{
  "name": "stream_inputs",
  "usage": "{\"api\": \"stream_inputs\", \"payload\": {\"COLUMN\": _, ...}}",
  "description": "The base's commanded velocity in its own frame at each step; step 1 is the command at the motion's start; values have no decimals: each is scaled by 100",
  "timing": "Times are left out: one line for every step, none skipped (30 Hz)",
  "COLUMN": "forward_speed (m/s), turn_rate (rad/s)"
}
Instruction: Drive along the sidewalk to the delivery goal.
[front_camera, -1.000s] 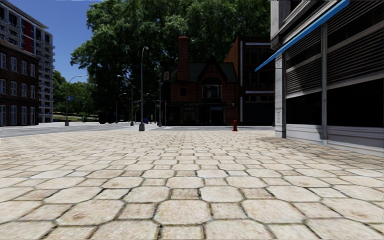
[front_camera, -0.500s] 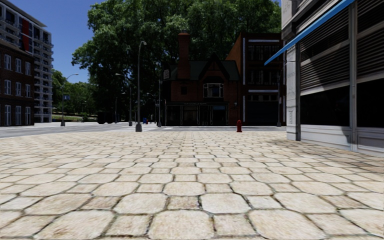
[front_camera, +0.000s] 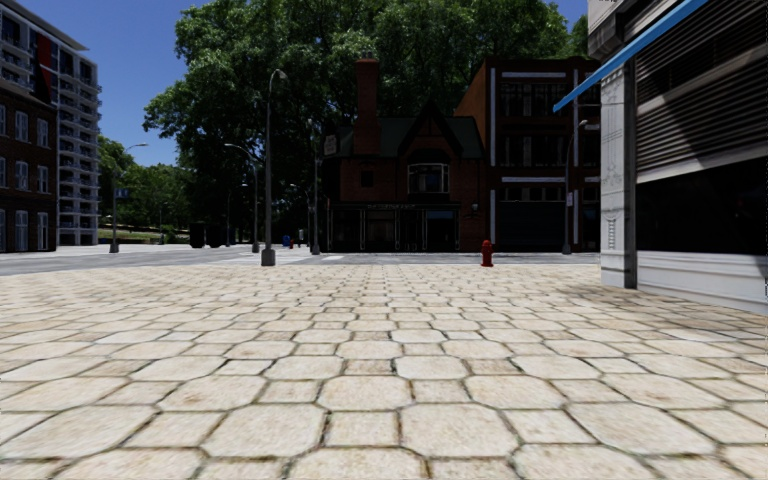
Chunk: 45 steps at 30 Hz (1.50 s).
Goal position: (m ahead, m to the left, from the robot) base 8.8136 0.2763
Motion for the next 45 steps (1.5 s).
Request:
{"api": "stream_inputs", "payload": {"forward_speed": 200, "turn_rate": 0}}
{"api": "stream_inputs", "payload": {"forward_speed": 200, "turn_rate": 0}}
{"api": "stream_inputs", "payload": {"forward_speed": 200, "turn_rate": 1}}
{"api": "stream_inputs", "payload": {"forward_speed": 200, "turn_rate": 28}}
{"api": "stream_inputs", "payload": {"forward_speed": 200, "turn_rate": 28}}
{"api": "stream_inputs", "payload": {"forward_speed": 200, "turn_rate": 41}}
{"api": "stream_inputs", "payload": {"forward_speed": 200, "turn_rate": 44}}
{"api": "stream_inputs", "payload": {"forward_speed": 200, "turn_rate": 45}}
{"api": "stream_inputs", "payload": {"forward_speed": 200, "turn_rate": 45}}
{"api": "stream_inputs", "payload": {"forward_speed": 200, "turn_rate": 45}}
{"api": "stream_inputs", "payload": {"forward_speed": 200, "turn_rate": 45}}
{"api": "stream_inputs", "payload": {"forward_speed": 200, "turn_rate": 45}}
{"api": "stream_inputs", "payload": {"forward_speed": 200, "turn_rate": 45}}
{"api": "stream_inputs", "payload": {"forward_speed": 200, "turn_rate": 45}}
{"api": "stream_inputs", "payload": {"forward_speed": 200, "turn_rate": 45}}
{"api": "stream_inputs", "payload": {"forward_speed": 200, "turn_rate": 45}}
{"api": "stream_inputs", "payload": {"forward_speed": 200, "turn_rate": 45}}
{"api": "stream_inputs", "payload": {"forward_speed": 200, "turn_rate": 45}}
{"api": "stream_inputs", "payload": {"forward_speed": 200, "turn_rate": 31}}
{"api": "stream_inputs", "payload": {"forward_speed": 200, "turn_rate": 9}}
{"api": "stream_inputs", "payload": {"forward_speed": 200, "turn_rate": 9}}
{"api": "stream_inputs", "payload": {"forward_speed": 200, "turn_rate": 0}}
{"api": "stream_inputs", "payload": {"forward_speed": 200, "turn_rate": 0}}
{"api": "stream_inputs", "payload": {"forward_speed": 200, "turn_rate": 0}}
{"api": "stream_inputs", "payload": {"forward_speed": 200, "turn_rate": 0}}
{"api": "stream_inputs", "payload": {"forward_speed": 200, "turn_rate": 0}}
{"api": "stream_inputs", "payload": {"forward_speed": 200, "turn_rate": 0}}
{"api": "stream_inputs", "payload": {"forward_speed": 200, "turn_rate": 0}}
{"api": "stream_inputs", "payload": {"forward_speed": 200, "turn_rate": 0}}
{"api": "stream_inputs", "payload": {"forward_speed": 200, "turn_rate": 0}}
{"api": "stream_inputs", "payload": {"forward_speed": 200, "turn_rate": 0}}
{"api": "stream_inputs", "payload": {"forward_speed": 200, "turn_rate": 0}}
{"api": "stream_inputs", "payload": {"forward_speed": 200, "turn_rate": 0}}
{"api": "stream_inputs", "payload": {"forward_speed": 200, "turn_rate": 0}}
{"api": "stream_inputs", "payload": {"forward_speed": 200, "turn_rate": 0}}
{"api": "stream_inputs", "payload": {"forward_speed": 200, "turn_rate": 0}}
{"api": "stream_inputs", "payload": {"forward_speed": 200, "turn_rate": 0}}
{"api": "stream_inputs", "payload": {"forward_speed": 200, "turn_rate": 0}}
{"api": "stream_inputs", "payload": {"forward_speed": 200, "turn_rate": 0}}
{"api": "stream_inputs", "payload": {"forward_speed": 200, "turn_rate": 0}}
{"api": "stream_inputs", "payload": {"forward_speed": 200, "turn_rate": 0}}
{"api": "stream_inputs", "payload": {"forward_speed": 200, "turn_rate": 0}}
{"api": "stream_inputs", "payload": {"forward_speed": 200, "turn_rate": 0}}
{"api": "stream_inputs", "payload": {"forward_speed": 200, "turn_rate": 0}}
{"api": "stream_inputs", "payload": {"forward_speed": 200, "turn_rate": -18}}
